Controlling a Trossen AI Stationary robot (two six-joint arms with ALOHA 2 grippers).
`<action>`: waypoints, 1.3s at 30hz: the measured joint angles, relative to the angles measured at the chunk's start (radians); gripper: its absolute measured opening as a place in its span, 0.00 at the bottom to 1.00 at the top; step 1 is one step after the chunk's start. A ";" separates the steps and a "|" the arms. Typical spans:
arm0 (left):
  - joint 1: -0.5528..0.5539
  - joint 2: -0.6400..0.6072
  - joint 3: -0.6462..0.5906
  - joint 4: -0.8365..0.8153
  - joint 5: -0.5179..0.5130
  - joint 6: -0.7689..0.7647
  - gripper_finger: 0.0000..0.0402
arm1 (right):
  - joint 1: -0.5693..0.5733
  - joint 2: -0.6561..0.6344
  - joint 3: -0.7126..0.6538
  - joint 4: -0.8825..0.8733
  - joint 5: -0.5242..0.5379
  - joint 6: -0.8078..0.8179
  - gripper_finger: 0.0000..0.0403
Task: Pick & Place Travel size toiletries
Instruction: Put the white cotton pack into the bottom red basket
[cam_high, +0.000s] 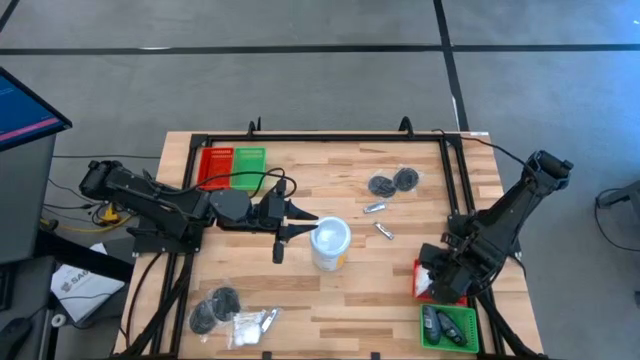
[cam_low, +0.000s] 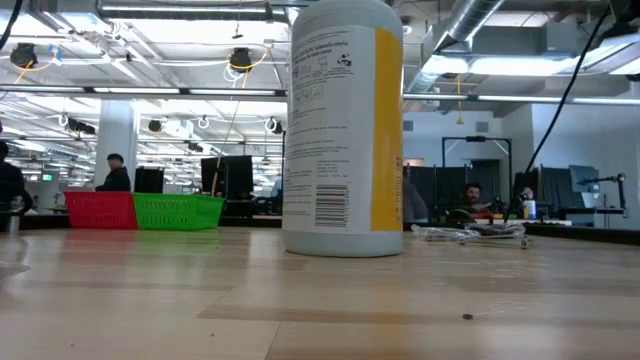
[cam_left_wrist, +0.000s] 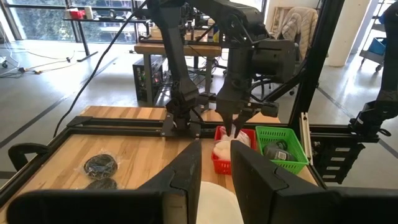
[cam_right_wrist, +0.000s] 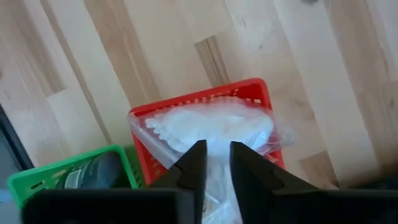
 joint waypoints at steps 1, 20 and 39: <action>0.000 0.000 0.000 0.000 0.000 -0.001 0.19 | 0.000 0.000 0.000 0.000 0.000 -0.001 0.19; 0.000 0.000 0.000 0.001 0.000 -0.002 0.19 | -0.001 -0.041 0.035 -0.087 0.057 -0.100 0.48; -0.060 0.000 -0.034 -0.031 0.123 -0.030 0.19 | -0.077 -0.077 0.066 0.028 0.264 -0.318 0.41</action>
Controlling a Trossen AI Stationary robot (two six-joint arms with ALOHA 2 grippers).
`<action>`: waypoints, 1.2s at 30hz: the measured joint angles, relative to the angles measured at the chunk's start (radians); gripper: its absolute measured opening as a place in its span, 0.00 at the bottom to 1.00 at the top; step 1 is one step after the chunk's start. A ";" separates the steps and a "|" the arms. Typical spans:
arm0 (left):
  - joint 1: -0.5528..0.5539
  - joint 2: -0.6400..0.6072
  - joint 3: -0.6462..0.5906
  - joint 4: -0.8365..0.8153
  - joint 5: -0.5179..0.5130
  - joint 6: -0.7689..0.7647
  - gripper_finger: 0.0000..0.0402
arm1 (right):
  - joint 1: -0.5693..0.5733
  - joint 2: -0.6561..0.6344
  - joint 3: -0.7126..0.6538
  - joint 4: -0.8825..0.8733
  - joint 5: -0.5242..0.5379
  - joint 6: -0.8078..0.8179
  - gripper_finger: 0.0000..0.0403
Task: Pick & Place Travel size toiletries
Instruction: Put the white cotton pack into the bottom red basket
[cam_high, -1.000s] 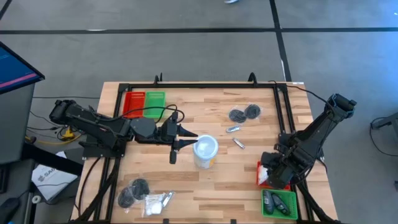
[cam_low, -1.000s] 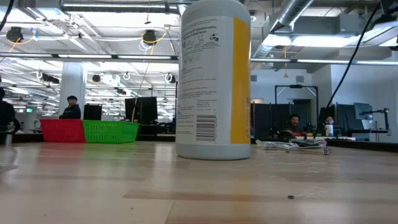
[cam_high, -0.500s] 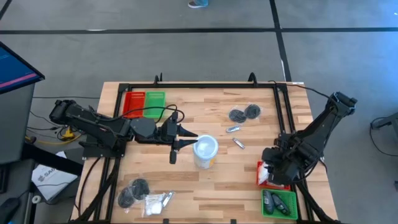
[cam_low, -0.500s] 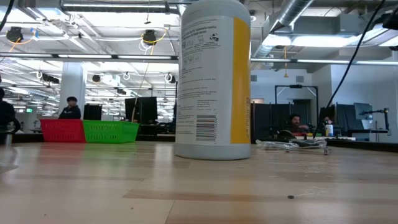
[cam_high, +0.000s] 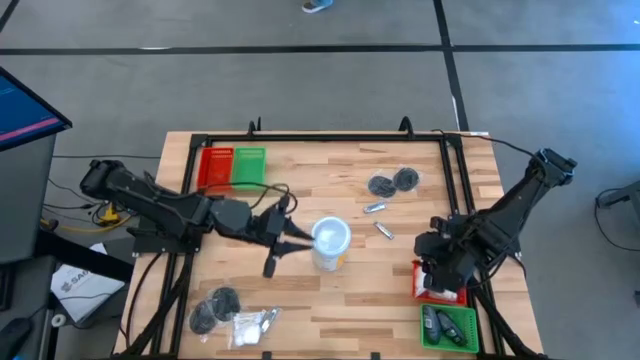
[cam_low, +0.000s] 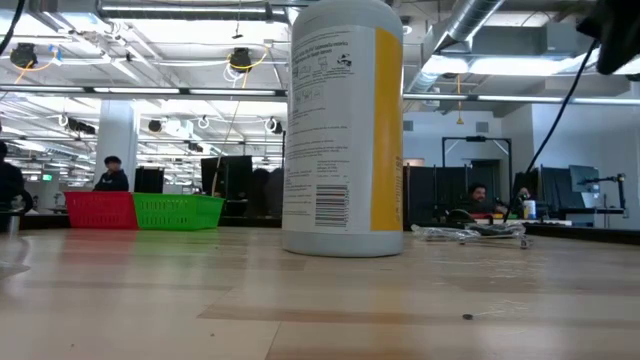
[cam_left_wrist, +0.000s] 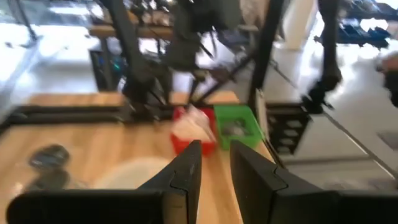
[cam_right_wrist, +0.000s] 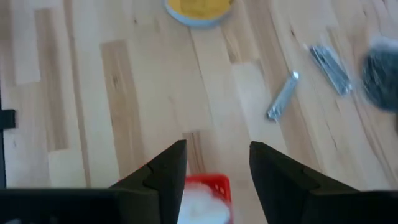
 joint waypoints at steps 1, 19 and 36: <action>-0.013 0.000 -0.010 -0.002 0.000 -0.004 0.19 | -0.010 0.000 0.000 0.016 0.001 -0.025 0.41; -0.249 0.000 -0.197 0.003 0.016 -0.401 0.19 | -0.178 0.000 0.000 0.153 0.001 -0.251 0.38; -0.407 0.000 -0.397 0.004 0.021 -0.800 0.19 | -0.193 0.000 0.000 0.224 0.001 -0.330 0.37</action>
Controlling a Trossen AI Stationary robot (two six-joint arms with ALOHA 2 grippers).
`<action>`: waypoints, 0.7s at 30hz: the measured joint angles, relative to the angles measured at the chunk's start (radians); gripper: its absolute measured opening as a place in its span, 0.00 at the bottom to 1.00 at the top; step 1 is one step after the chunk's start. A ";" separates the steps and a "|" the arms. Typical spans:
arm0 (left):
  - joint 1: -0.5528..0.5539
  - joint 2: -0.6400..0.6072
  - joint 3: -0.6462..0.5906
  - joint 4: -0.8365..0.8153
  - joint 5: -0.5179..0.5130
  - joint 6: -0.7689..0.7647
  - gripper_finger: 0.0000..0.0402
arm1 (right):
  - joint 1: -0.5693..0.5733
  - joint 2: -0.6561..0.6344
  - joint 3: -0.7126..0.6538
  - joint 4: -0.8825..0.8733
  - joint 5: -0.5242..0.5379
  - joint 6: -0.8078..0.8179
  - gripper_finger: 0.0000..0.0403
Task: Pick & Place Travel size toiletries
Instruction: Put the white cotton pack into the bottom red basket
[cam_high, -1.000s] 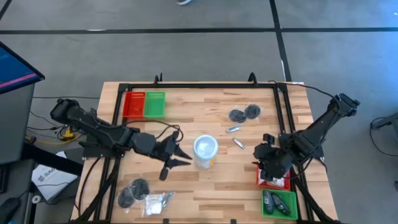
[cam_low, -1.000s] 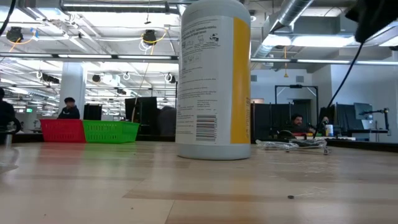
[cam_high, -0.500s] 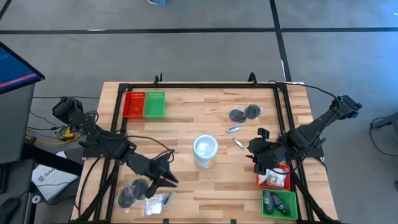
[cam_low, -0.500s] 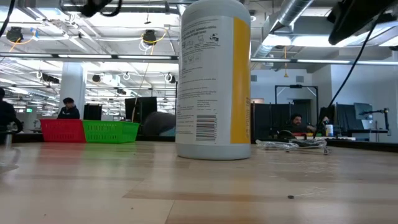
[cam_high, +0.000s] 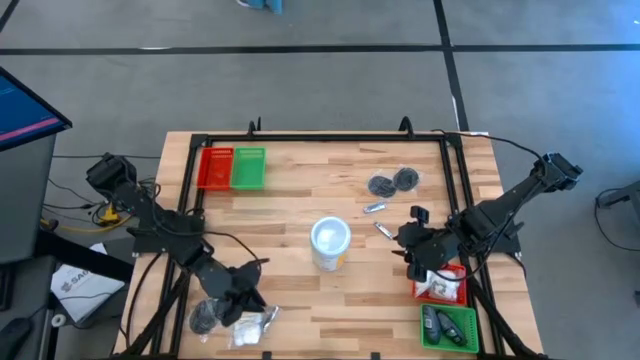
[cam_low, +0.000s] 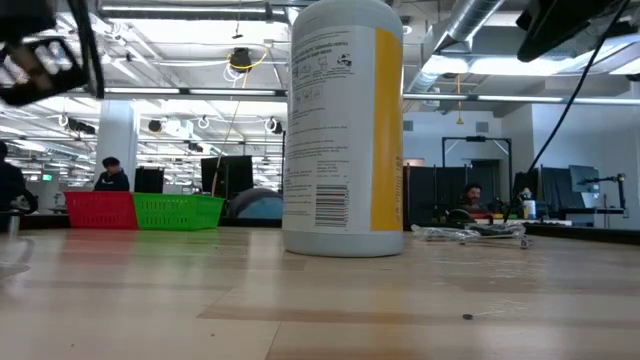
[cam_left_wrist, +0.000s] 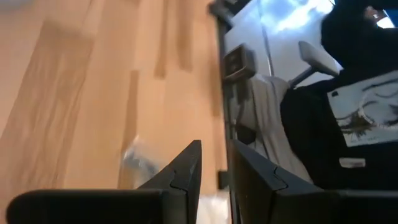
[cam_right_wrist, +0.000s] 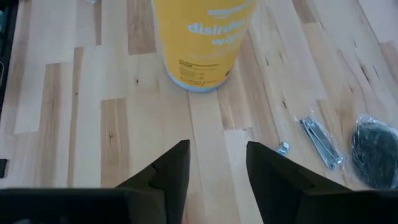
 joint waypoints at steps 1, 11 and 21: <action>-0.004 0.000 -0.012 0.001 0.000 -0.028 0.19 | 0.000 0.000 0.000 0.000 0.000 0.001 0.36; -0.047 0.000 -0.092 0.009 0.011 -0.197 0.19 | -0.012 0.000 0.000 0.001 0.000 0.001 0.35; -0.086 0.000 -0.131 0.017 0.013 -0.257 0.19 | -0.058 0.000 0.000 0.000 0.000 -0.003 0.35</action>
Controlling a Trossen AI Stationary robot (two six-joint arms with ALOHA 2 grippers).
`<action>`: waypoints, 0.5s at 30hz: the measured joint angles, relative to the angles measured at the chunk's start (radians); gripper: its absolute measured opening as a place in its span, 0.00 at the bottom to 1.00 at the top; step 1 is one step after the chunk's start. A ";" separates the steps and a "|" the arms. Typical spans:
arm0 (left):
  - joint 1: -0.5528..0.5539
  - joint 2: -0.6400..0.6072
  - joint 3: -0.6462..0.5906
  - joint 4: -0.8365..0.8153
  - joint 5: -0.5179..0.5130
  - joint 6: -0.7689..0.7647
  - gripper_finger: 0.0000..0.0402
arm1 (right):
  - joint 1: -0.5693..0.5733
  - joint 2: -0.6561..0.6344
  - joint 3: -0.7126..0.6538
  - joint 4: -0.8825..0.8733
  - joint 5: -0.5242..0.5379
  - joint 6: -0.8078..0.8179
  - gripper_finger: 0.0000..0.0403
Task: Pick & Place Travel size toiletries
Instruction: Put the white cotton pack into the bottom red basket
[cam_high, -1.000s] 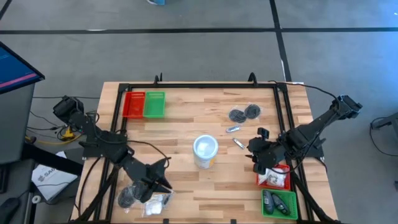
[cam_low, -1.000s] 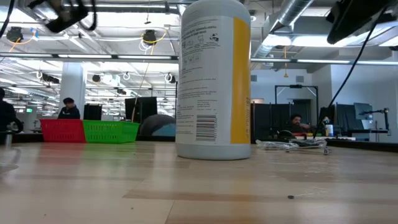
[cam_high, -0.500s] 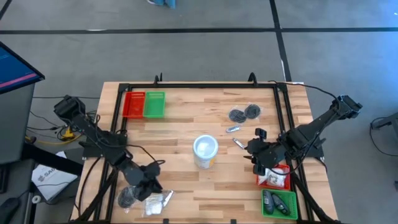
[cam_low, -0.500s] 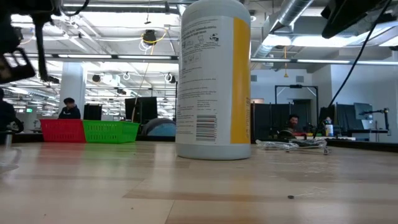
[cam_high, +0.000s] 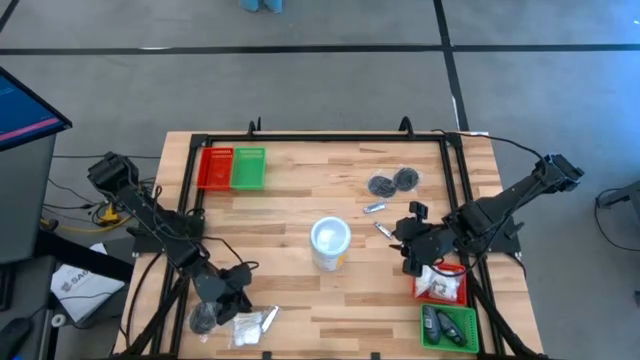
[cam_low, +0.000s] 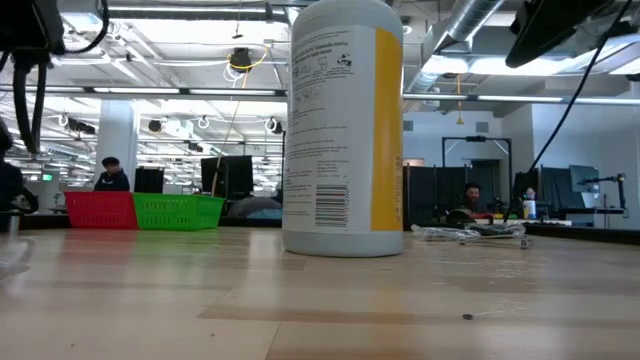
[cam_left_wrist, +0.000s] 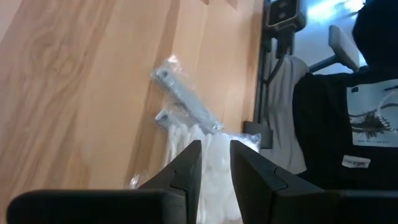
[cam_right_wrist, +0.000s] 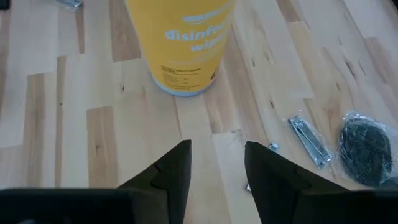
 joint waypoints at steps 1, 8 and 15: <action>-0.003 0.000 -0.003 -0.001 0.000 -0.014 0.19 | -0.004 0.000 0.000 0.000 0.000 -0.008 0.34; -0.005 0.024 -0.007 0.006 -0.006 -0.048 0.19 | -0.014 0.000 0.000 0.003 0.000 -0.042 0.34; -0.005 0.106 -0.007 0.064 0.049 -0.068 0.19 | -0.014 0.000 0.000 0.003 0.000 -0.042 0.34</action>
